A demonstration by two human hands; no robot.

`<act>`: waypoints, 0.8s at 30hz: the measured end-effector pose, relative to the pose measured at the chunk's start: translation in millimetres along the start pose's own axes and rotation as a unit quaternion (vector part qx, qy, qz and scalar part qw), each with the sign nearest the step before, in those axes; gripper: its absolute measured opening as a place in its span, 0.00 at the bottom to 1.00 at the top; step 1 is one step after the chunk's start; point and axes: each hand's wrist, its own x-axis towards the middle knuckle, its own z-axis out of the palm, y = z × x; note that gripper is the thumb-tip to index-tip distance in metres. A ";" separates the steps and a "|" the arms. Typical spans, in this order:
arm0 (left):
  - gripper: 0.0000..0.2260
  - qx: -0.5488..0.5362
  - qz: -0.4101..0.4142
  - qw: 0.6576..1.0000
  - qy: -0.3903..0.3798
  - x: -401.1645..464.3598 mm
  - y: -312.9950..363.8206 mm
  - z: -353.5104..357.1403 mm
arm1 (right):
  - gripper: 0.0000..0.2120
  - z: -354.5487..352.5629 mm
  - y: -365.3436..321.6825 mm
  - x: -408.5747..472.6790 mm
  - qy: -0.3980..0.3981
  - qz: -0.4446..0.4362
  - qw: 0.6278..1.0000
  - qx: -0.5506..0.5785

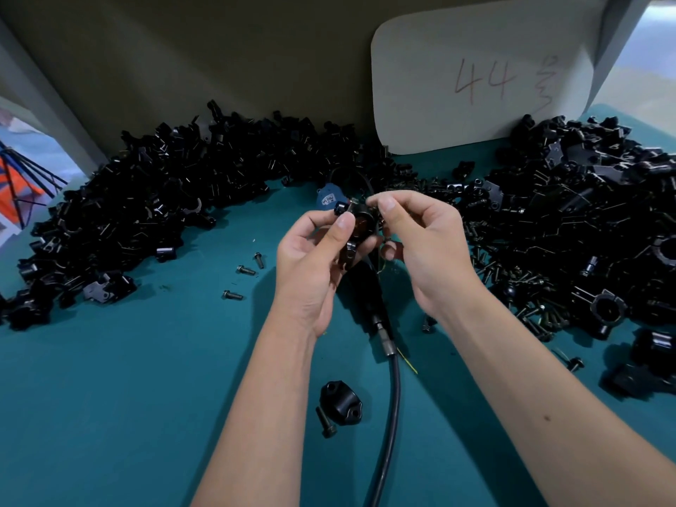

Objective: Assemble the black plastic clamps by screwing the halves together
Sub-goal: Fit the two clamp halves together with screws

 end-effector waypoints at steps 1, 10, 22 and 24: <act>0.10 0.009 0.018 1.000 0.003 0.7 -0.7 -0.1 | 0.06 -1.5 -0.8 0.5 -0.015 -0.014 1.000 -0.013; 0.08 0.111 0.102 0.988 -0.027 2.4 -3.7 -4.0 | 0.05 -4.7 -5.9 1.8 -0.075 -0.073 0.994 -0.045; 0.09 0.271 0.145 0.951 -0.044 1.7 -7.9 3.1 | 0.23 -13.5 -2.6 6.6 -0.050 -0.199 0.913 -0.353; 0.10 0.232 0.141 0.961 -0.045 1.1 -7.4 2.7 | 0.19 -12.9 -4.9 4.6 -0.081 -0.231 0.891 -0.382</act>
